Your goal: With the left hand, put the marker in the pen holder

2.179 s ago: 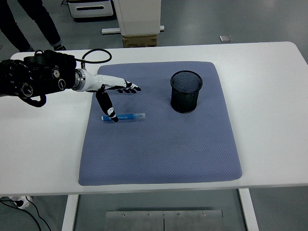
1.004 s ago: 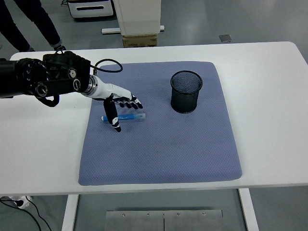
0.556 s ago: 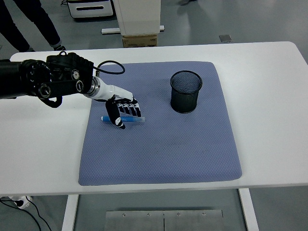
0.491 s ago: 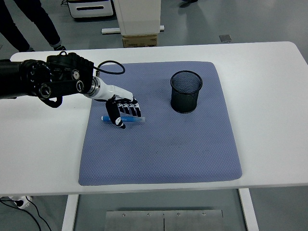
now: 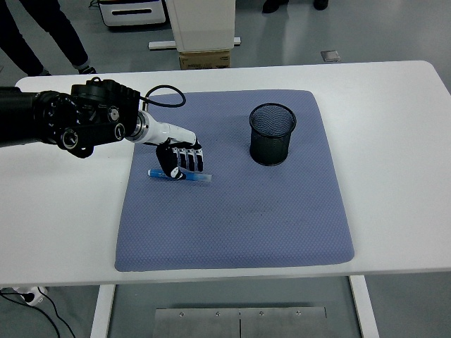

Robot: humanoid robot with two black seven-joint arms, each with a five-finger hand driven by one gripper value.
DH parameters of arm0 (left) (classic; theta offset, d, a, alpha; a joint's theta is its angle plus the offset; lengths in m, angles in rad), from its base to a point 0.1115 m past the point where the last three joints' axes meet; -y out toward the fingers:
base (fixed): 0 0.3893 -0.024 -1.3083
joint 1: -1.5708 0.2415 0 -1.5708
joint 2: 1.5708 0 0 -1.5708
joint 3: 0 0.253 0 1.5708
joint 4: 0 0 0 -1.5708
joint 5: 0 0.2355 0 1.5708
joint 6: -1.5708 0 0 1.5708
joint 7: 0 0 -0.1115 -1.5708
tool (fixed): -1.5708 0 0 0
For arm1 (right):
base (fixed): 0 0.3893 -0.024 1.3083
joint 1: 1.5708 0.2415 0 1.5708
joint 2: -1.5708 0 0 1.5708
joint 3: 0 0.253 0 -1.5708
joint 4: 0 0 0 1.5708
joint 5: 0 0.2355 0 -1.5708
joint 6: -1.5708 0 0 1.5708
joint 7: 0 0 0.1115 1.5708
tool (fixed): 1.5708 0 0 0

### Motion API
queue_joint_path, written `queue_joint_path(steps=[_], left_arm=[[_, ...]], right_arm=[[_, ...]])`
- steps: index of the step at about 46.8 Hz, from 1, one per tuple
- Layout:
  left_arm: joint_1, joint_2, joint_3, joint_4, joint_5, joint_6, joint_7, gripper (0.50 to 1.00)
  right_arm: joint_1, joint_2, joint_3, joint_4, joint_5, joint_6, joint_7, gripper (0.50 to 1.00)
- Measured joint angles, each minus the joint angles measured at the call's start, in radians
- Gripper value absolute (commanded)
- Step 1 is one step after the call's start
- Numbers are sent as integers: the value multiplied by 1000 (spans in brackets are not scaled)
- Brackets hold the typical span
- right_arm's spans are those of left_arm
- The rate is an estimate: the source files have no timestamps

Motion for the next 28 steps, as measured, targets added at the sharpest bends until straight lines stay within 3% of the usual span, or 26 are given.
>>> queue_joint_path(steps=[16, 24, 28], left_arm=[[0, 4, 2, -43, 7, 8, -6, 660], [0, 2, 10, -63, 34, 78, -5, 657], [0, 2, 12, -65, 35, 90, -5, 628]], right_arm=[[0, 0, 0, 0, 0, 0, 1, 1000], [0, 0, 0, 0, 0, 0, 1, 1000], [0, 0, 0, 0, 0, 0, 1, 1000]])
